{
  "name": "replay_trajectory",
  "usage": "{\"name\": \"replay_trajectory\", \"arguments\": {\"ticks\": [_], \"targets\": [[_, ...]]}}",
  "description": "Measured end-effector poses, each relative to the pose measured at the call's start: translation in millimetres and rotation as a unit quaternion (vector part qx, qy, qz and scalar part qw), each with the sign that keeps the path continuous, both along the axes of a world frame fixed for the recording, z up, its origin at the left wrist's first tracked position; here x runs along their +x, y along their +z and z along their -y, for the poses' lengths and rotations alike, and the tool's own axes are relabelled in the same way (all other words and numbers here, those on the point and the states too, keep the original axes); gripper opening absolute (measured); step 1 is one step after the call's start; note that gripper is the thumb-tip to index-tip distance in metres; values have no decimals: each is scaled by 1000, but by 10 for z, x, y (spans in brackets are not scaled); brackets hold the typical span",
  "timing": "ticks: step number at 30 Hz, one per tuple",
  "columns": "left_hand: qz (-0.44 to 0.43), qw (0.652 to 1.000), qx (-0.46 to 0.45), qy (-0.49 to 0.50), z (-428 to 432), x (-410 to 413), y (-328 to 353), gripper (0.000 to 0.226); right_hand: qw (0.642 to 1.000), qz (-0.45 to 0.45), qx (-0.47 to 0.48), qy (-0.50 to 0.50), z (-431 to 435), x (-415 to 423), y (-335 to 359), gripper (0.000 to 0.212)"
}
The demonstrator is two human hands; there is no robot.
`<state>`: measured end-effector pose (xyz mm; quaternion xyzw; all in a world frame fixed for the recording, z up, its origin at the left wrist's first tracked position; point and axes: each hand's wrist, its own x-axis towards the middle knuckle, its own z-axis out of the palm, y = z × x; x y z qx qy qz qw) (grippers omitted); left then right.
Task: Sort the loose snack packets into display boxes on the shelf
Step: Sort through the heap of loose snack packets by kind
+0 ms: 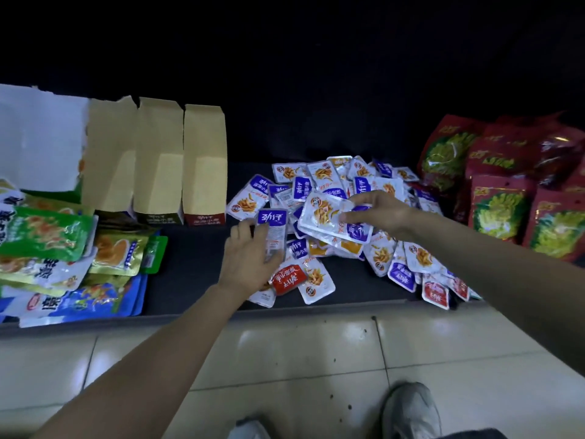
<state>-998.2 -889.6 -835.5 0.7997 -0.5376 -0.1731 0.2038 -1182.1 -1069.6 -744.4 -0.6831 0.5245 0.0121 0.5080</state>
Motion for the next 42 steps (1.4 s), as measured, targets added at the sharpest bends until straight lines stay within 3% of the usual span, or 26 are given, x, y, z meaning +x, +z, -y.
{"name": "replay_trajectory", "arguments": {"ticks": [3,7,9,12,14,16,18,19,21,26,30,33,35,38,40,42], "targets": [[-112,983,-144,24,172,-77,166,50,999,-9,28,36,40,10,37,64],[-311,944,-113,-12,329,-153,195,60,992,15,85,96,-70,125,-80,44],[-266,958,-102,-21,287,-157,116,70,991,33,104,74,-92,186,-183,39],[-93,984,-125,-82,171,-178,44,82,979,80,189,19,-89,266,-283,27],[-29,986,-135,-95,150,-175,-16,66,965,100,240,20,-83,311,-327,30],[-46,984,-168,-36,148,-144,-9,36,958,115,258,43,-87,347,-336,44],[-36,979,-201,20,159,-103,39,24,949,152,274,36,-49,378,-333,56],[-16,978,-205,26,166,-77,50,23,945,171,278,30,-34,396,-326,51],[-19,984,-179,13,191,-46,68,38,952,172,251,37,-13,419,-345,27],[-52,997,-58,-19,177,-21,-27,69,990,91,92,49,79,305,-572,33],[-12,1000,13,23,136,-16,-198,64,997,43,-40,48,170,131,-647,34],[5,999,27,21,164,-33,-216,63,993,59,-94,28,200,135,-626,21],[7,999,5,35,178,-57,-195,62,991,90,-95,-15,219,165,-575,12],[31,993,-101,52,203,-75,-136,64,989,135,-42,-46,224,215,-490,14],[34,989,-145,9,222,-85,-52,72,989,146,8,-23,162,287,-451,20],[12,992,-128,-17,245,-106,45,77,988,146,32,33,47,390,-403,19]]}}
